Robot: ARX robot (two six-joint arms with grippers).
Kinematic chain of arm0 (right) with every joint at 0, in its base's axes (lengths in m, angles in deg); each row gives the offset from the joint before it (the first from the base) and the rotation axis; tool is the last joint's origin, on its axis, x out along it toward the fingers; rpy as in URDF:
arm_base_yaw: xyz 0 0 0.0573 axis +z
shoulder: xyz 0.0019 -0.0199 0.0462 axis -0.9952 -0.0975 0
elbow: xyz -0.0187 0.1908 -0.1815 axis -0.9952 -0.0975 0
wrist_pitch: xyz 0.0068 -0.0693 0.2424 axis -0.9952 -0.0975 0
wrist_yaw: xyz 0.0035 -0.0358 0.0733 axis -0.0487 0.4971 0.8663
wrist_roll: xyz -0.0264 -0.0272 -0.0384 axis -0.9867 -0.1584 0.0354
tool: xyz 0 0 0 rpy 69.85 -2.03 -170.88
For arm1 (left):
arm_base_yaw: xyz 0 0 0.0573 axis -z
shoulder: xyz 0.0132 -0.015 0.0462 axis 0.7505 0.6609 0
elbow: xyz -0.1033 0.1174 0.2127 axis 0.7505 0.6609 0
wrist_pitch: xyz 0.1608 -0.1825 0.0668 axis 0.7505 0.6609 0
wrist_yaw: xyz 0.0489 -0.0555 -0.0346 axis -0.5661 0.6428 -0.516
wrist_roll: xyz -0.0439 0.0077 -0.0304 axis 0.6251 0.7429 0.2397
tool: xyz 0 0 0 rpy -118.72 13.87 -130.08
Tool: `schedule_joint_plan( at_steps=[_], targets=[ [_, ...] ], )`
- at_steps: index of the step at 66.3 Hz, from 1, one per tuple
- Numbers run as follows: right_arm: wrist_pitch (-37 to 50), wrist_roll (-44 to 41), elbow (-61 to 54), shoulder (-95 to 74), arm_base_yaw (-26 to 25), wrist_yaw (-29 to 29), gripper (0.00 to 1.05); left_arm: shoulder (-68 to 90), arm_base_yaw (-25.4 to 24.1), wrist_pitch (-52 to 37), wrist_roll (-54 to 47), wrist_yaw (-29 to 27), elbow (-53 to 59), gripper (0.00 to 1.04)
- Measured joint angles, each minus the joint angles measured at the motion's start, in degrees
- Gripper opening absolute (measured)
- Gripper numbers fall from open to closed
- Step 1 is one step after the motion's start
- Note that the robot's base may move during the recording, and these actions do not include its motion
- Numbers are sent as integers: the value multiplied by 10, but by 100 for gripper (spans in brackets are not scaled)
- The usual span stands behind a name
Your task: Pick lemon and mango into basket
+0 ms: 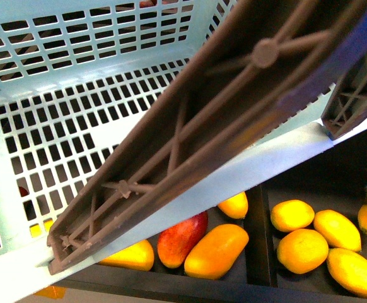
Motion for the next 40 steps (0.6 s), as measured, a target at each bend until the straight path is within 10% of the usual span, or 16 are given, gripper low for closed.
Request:
schedule_joint_plan(
  at_steps=[40],
  targets=[
    [-50,-127,-40,391,-1,158,63,0,0,0,0,0,0,5]
  ],
)
